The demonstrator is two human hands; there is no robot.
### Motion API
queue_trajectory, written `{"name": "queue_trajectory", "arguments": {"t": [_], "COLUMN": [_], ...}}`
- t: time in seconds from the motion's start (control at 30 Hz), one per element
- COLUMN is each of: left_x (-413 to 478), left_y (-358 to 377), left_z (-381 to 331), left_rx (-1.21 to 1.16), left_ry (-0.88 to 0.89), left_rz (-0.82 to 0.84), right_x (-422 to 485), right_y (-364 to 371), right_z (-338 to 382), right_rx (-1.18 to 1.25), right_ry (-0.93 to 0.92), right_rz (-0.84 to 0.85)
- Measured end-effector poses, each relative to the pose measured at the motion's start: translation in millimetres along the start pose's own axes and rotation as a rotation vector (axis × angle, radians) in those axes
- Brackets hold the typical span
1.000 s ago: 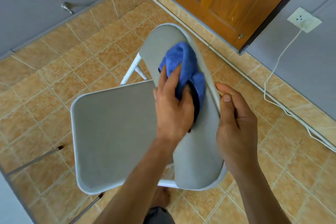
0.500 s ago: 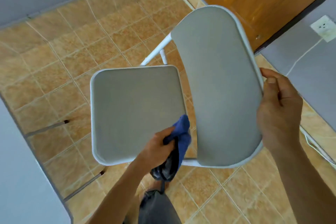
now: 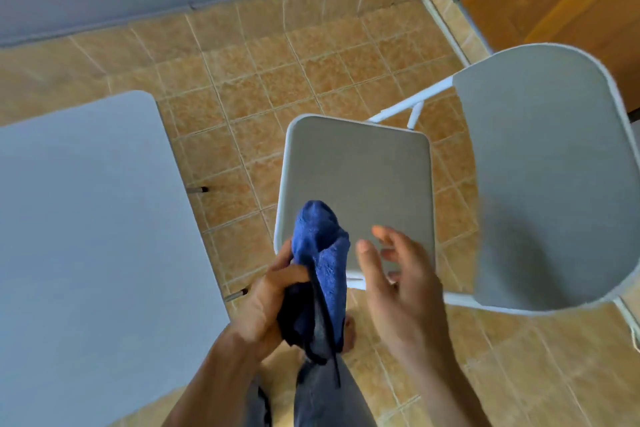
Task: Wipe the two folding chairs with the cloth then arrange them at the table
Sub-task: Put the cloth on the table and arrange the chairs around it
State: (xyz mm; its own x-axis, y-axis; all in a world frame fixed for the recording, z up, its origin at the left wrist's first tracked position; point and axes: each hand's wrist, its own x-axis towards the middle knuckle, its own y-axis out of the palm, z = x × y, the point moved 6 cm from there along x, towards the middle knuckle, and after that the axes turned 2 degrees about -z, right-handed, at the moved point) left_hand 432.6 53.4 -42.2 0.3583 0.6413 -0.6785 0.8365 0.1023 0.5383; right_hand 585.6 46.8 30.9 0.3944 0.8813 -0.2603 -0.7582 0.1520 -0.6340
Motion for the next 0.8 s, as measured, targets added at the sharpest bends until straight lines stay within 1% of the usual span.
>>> {"name": "queue_trajectory", "arguments": {"t": [0.03, 0.07, 0.1, 0.13, 0.23, 0.3, 0.43, 0.5, 0.53, 0.63, 0.7, 0.73, 0.8], "left_x": [-6, -13, -20, -27, -51, -70, -101, -110, -112, -109, -107, -108, -113], "left_y": [-9, -16, -26, -38, -89, -120, -181, -207, -215, -221, -219, -222, -236], "left_z": [-3, -8, -12, -16, -27, -37, -50, -54, -55, -55, -53, -53, -52], "left_rx": [-0.040, -0.075, -0.109, -0.134, -0.110, -0.108, -0.084, -0.083, -0.085, -0.127, -0.152, -0.152, -0.119], "left_ry": [0.012, 0.025, 0.035, 0.039, 0.100, 0.147, 0.188, 0.184, 0.192, 0.199, 0.199, 0.187, 0.143], "left_rz": [0.015, 0.032, 0.024, -0.015, -0.217, -0.294, -0.384, -0.363, -0.321, -0.100, 0.040, 0.039, -0.017], "right_x": [-13, -24, -32, -37, -45, -49, -58, -64, -68, -87, -96, -97, -96], "right_y": [32, 58, 77, 91, 117, 129, 143, 147, 151, 165, 172, 175, 182], "right_z": [4, 8, 12, 16, 20, 33, 67, 88, 97, 124, 135, 138, 140], "right_rx": [0.071, 0.160, 0.231, 0.253, 0.165, 0.136, 0.300, 0.375, 0.393, 0.397, 0.405, 0.430, 0.486], "right_ry": [0.087, 0.139, 0.165, 0.175, 0.164, 0.122, 0.186, 0.162, 0.139, 0.089, 0.114, 0.146, 0.229], "right_rz": [0.153, 0.269, 0.335, 0.368, 0.396, 0.460, 0.577, 0.668, 0.731, 1.010, 1.151, 1.190, 1.217]}}
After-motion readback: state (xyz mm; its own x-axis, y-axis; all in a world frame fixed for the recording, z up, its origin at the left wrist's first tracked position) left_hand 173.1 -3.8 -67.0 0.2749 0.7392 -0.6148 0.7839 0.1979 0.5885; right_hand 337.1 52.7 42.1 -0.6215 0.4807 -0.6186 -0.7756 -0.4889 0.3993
